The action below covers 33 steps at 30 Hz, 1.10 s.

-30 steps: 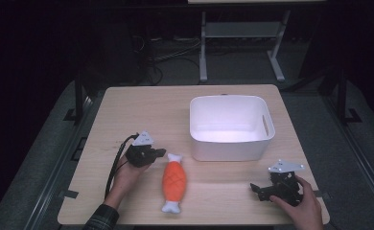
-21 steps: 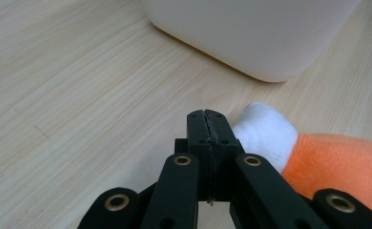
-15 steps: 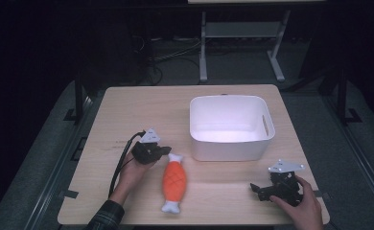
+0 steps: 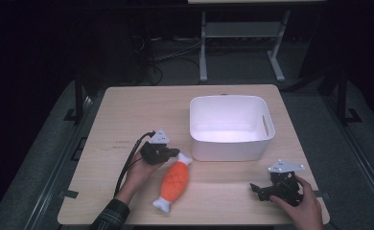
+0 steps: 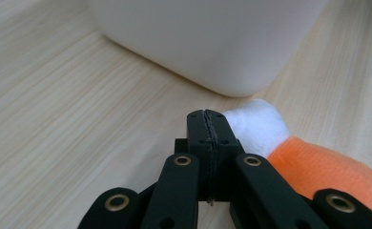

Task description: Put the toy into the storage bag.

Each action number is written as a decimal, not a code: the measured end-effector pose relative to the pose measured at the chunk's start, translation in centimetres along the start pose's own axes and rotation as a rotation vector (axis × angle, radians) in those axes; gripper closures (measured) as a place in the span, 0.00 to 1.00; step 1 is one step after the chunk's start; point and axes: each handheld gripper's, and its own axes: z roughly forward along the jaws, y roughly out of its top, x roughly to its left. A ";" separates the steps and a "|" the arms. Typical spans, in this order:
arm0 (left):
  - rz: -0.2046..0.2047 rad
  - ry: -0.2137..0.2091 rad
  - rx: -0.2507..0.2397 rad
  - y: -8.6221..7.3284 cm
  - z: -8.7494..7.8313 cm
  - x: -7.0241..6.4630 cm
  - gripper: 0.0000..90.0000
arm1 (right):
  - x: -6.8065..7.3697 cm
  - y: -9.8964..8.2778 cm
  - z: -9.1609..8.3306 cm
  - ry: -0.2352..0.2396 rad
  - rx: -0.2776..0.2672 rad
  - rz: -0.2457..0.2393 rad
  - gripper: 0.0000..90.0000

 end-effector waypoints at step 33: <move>-0.093 -0.097 -0.017 -0.6 -2.5 0.1 0.67 | 0.0 0.0 0.0 0.000 0.000 0.000 0.00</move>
